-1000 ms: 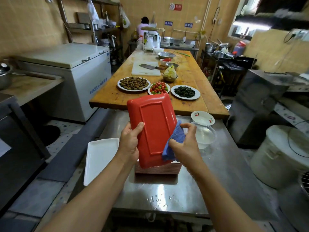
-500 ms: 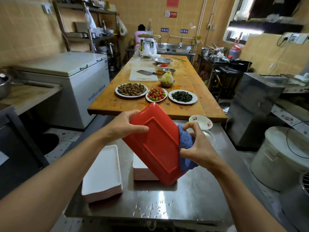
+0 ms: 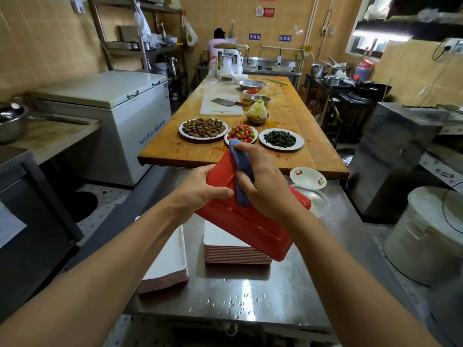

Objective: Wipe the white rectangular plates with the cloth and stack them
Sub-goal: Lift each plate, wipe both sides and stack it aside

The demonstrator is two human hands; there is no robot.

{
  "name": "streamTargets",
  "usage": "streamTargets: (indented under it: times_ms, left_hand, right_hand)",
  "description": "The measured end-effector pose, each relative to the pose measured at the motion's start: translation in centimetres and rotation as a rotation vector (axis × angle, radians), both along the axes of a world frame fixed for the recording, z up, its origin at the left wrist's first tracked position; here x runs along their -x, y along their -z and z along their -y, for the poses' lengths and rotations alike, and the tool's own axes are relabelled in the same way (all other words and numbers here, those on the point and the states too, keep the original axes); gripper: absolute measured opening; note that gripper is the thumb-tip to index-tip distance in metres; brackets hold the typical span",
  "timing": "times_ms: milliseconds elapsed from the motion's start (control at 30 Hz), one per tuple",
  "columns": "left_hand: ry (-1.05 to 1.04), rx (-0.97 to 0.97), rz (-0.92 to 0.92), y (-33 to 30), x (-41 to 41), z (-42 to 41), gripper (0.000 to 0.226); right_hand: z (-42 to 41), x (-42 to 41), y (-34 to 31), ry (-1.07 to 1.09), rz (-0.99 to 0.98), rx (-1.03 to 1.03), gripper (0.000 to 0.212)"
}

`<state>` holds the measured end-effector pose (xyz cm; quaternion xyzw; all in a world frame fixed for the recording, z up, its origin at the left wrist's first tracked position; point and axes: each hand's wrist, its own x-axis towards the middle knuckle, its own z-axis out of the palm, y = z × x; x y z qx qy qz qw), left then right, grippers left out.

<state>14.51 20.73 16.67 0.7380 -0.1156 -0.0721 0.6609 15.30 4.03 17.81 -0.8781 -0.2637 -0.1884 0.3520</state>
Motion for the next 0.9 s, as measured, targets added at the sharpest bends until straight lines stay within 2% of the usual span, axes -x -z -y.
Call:
streamTargets:
  times_ms: [67,167,267,400,467,567,633,733,900]
  left_hand:
    - [-0.029,0.036,0.002,0.0,0.3,-0.5,0.037]
    - [-0.059,0.119,-0.057,0.2,0.6,-1.8,0.051]
    - [-0.104,0.209,-0.107,0.6,0.7,-2.8,0.056]
    - [-0.171,0.282,-0.179,1.5,0.5,-2.4,0.037]
    - [-0.232,0.335,-0.237,2.1,0.3,-1.8,0.023]
    - [-0.315,0.414,-0.335,2.6,-0.1,-1.1,0.015]
    - [-0.355,0.471,-0.399,2.7,-0.3,-0.9,0.015]
    - [-0.403,0.532,-0.486,2.9,-0.3,-0.5,0.027]
    - [-0.395,0.593,-0.517,3.4,0.6,0.7,0.032]
  right_hand:
    - [0.0,0.0,0.4,0.014,0.036,0.032,0.050]
    - [1.8,0.1,1.7,0.112,0.058,0.117,0.051]
    - [4.4,0.4,3.3,0.181,-0.026,0.080,0.051]
    - [5.6,0.9,4.2,0.189,-0.108,-0.021,0.049]
    - [5.5,1.1,4.6,0.212,-0.110,0.000,0.047]
    - [5.5,2.1,5.7,0.232,-0.110,0.025,0.051]
    - [5.8,3.1,6.6,0.223,-0.099,0.049,0.052]
    - [6.1,4.4,7.6,0.220,-0.062,0.092,0.054]
    - [4.0,5.4,7.9,0.270,0.095,0.239,0.050]
